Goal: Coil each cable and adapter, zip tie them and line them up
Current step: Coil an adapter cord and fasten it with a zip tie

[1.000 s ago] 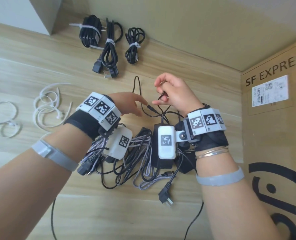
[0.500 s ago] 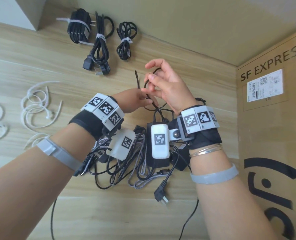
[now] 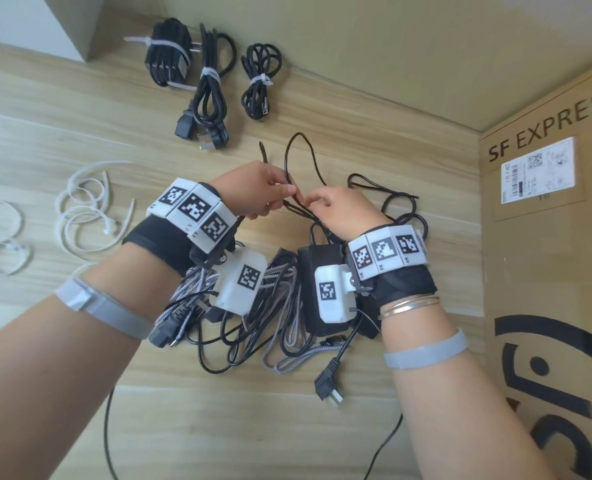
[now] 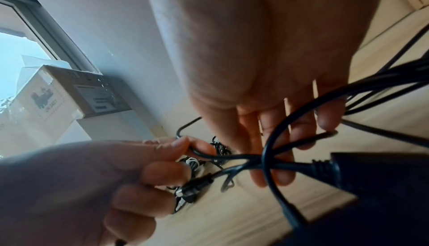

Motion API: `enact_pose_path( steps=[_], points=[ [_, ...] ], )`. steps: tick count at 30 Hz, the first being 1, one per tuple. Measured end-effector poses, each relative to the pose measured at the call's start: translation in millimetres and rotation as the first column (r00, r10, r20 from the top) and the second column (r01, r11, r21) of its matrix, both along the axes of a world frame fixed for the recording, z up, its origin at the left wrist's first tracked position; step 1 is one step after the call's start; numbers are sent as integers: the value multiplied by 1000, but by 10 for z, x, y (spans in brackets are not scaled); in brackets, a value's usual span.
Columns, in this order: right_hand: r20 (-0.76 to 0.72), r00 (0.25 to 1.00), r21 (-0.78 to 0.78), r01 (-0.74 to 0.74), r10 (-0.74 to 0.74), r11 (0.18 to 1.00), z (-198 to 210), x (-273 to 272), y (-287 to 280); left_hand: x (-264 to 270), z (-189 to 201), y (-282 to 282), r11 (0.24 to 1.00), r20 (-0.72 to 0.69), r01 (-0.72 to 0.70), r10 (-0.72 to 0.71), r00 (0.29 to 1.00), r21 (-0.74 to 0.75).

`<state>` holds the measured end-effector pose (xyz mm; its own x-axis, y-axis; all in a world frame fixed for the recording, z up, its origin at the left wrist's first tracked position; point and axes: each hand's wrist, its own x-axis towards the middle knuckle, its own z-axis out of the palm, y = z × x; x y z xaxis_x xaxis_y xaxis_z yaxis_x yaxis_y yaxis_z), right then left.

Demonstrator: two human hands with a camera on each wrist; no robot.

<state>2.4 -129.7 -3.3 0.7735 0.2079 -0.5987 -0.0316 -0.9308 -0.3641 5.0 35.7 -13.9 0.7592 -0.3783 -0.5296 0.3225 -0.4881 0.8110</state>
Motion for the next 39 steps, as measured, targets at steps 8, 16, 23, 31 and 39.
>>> enact_pose_path(
  steps=[8, 16, 23, 31, 39],
  points=[
    [-106, 994, -108, -47, 36, 993, 58, -32, -67, -18, 48, 2, 932, 109, -242, 279, 954, -268],
    [-107, 992, -22, -67, 65, 997, 76, -35, -156, -11, 79, 8, 802, 11, -446, 490, 871, -398],
    [-120, 987, 13, -101, 102, 995, 97, -47, -48, -39, 57, -14, 805, 119, -454, 530, 840, -383],
    [16, 994, 30, -108, 107, 994, 125, -89, -23, -11, 27, 43, 854, 182, -467, 509, 841, -231],
    [59, 997, 119, -57, 50, 991, 167, -92, -30, -111, -139, 3, 948, 86, -319, 318, 944, -2]
  ],
)
